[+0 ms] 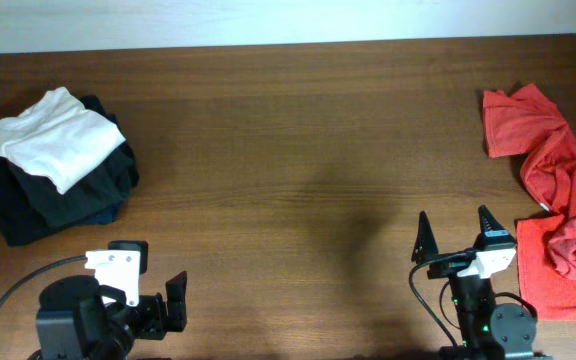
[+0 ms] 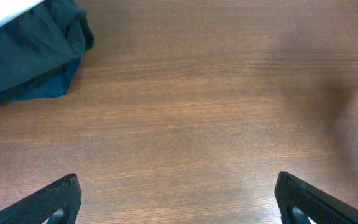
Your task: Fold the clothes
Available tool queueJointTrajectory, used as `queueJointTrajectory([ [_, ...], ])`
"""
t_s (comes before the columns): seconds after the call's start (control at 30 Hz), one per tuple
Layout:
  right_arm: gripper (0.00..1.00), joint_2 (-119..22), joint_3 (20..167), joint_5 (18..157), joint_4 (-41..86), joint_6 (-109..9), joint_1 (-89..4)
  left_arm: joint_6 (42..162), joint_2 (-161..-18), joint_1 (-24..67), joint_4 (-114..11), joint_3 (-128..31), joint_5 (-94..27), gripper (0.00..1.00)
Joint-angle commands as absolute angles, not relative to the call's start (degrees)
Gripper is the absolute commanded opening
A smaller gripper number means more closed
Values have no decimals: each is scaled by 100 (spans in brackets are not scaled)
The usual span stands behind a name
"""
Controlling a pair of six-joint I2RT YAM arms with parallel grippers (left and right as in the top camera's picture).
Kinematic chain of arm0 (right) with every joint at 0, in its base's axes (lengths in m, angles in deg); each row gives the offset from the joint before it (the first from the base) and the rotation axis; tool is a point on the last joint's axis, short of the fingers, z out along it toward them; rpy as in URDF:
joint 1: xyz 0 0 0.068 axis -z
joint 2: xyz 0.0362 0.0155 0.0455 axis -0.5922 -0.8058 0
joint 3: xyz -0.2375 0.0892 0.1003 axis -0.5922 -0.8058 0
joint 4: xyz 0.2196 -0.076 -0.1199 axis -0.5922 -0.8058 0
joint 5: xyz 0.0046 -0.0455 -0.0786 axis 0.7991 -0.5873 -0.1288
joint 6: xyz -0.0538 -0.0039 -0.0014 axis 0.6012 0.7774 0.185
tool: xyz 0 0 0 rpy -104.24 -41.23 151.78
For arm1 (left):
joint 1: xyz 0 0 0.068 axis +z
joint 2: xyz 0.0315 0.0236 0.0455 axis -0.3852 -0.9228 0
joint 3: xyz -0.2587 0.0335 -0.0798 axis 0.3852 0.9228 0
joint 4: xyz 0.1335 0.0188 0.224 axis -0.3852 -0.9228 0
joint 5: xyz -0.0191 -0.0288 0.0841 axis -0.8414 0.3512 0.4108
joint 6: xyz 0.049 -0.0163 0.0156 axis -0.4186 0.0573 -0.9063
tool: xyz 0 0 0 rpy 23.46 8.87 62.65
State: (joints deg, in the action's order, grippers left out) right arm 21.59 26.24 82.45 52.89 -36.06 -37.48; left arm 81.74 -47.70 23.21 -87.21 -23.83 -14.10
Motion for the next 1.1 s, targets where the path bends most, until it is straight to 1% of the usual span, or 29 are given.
queueJointTrajectory([
  [0.0, 99, 2213, 2324, 8350, 5424, -3281, -3775, 8126, -4750, 2346, -8708, -2361, -1386, 99],
  [0.1, 99, 2213, 2036, 8466, 5428, -3287, -3775, 8126, -4750, 2346, -8708, -2361, -1386, 99],
  [0.2, 99, 2213, 2014, 8472, 5116, -3283, -3775, 8126, -4750, 2346, -8708, -2361, -1386, 99],
  [0.3, 99, 2213, 2014, 8455, 5114, -2986, -3775, 8126, -4750, 2346, -8708, -2361, -1386, 99],
  [1.07, 99, 2211, 2014, 8459, 5120, -3051, -3781, 8126, -4750, 2346, -8708, -2361, -1386, 99],
])
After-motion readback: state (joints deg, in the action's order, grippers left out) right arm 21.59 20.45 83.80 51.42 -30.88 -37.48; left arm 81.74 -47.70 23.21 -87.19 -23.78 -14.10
